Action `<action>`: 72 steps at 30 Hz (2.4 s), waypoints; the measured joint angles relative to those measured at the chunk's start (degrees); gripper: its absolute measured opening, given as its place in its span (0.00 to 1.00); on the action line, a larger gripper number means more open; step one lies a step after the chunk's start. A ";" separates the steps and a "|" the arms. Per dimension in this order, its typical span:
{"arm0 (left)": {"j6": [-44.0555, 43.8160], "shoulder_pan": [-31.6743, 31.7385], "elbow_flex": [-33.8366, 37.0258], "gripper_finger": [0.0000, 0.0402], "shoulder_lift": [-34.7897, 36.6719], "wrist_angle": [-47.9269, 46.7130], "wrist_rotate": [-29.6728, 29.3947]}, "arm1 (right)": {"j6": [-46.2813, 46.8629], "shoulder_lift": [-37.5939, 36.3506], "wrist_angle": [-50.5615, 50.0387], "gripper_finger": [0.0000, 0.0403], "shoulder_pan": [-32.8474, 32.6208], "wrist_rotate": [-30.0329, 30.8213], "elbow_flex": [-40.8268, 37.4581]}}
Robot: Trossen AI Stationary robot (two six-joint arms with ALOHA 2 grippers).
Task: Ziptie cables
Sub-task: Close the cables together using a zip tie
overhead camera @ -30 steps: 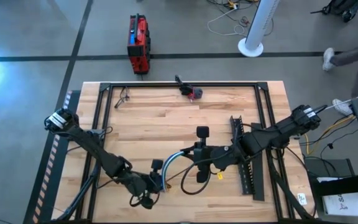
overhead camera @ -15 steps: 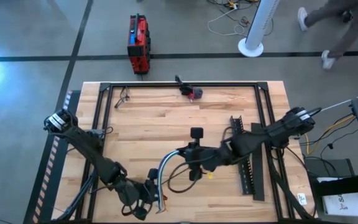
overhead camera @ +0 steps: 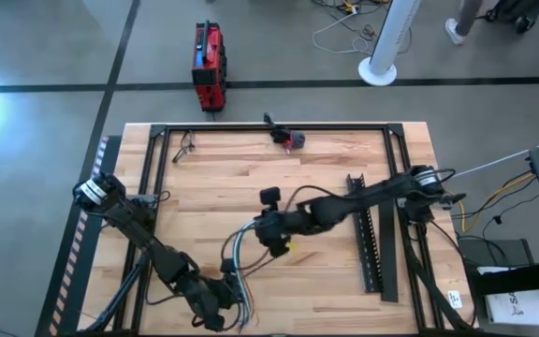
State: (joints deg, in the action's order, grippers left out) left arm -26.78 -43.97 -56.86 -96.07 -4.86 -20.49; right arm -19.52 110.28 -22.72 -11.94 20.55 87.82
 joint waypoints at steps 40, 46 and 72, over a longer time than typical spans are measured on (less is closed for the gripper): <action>-15.39 -0.20 0.02 0.00 0.54 -26.98 -3.15 | -13.93 11.23 4.85 0.51 16.45 -3.88 3.67; -17.42 -0.20 0.02 0.00 2.77 -32.05 -4.21 | -8.34 11.03 -14.00 0.59 15.89 -6.65 11.67; -31.02 -7.41 0.02 0.00 5.03 -33.77 -4.00 | 27.85 8.85 -27.97 0.25 -12.85 -15.58 2.17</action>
State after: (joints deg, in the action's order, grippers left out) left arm -57.80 -51.37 -56.84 -91.05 -38.63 -24.49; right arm 8.32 119.14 -50.68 -24.79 4.97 89.99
